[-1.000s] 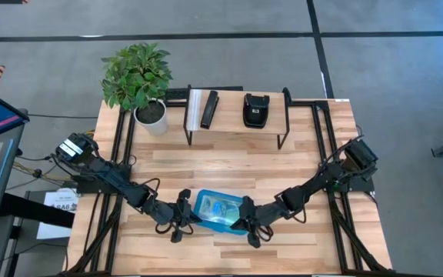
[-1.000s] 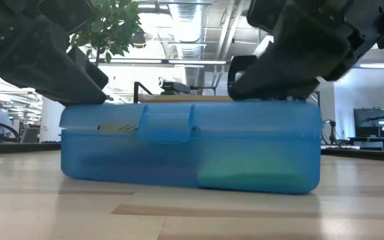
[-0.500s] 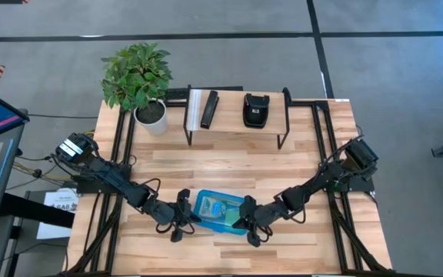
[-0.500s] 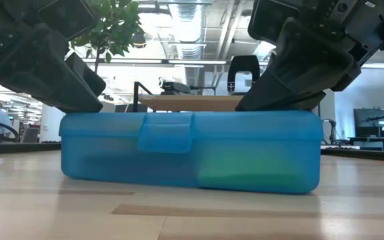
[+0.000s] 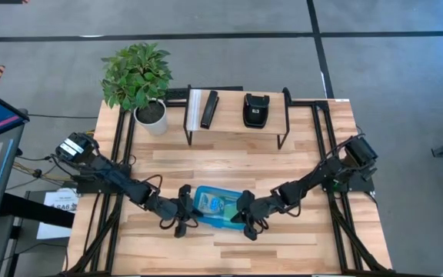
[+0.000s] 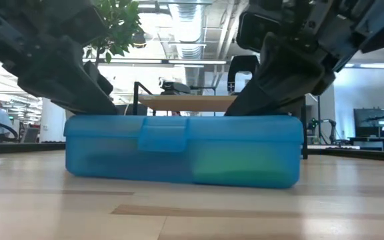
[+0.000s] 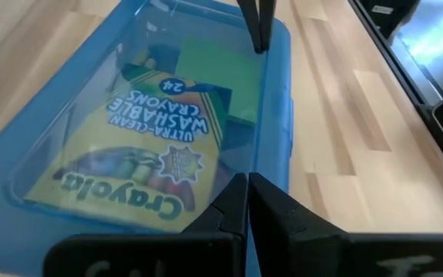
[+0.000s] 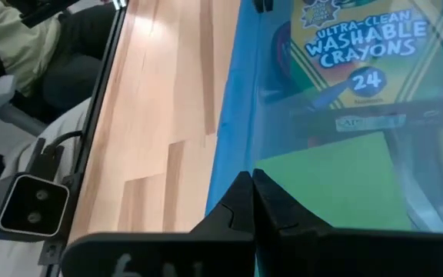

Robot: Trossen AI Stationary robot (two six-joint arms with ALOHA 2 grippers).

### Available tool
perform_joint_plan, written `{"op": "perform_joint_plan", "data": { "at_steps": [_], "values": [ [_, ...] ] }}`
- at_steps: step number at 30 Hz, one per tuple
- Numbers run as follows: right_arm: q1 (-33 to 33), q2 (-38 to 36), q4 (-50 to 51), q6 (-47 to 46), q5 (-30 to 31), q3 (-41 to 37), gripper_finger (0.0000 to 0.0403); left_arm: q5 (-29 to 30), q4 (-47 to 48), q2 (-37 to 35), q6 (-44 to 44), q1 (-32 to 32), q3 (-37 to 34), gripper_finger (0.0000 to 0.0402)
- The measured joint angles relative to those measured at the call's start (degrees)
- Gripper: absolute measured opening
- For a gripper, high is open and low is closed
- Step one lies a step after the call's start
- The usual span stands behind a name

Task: Pack school essentials
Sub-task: Close the blue supply box, then return to Home Position

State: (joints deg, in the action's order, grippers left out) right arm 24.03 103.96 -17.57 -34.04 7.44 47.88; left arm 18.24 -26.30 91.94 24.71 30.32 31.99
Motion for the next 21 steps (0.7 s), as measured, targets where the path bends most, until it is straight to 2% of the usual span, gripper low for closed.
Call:
{"op": "perform_joint_plan", "data": {
  "at_steps": [7,11,16,21],
  "values": [
    [-1.06,-1.46,0.11,1.67,-1.71,-0.25,0.0008,-1.53,-0.03,-0.83,-0.11,-1.04,-0.04,0.0000],
    [-1.09,-4.83,1.34,3.84,-1.72,-0.53,0.0015,-1.54,0.03,-2.68,-0.61,-1.06,-0.04,0.0000],
    [-1.09,-10.34,2.79,6.52,-1.49,-0.36,0.0021,-1.92,-0.01,-6.91,-3.60,-1.06,-0.04,0.0000],
    [-1.37,-16.02,2.77,13.02,-1.44,-0.33,0.0019,-1.01,-0.16,-13.71,-9.36,-1.06,-0.04,0.0000]
  ]
}}
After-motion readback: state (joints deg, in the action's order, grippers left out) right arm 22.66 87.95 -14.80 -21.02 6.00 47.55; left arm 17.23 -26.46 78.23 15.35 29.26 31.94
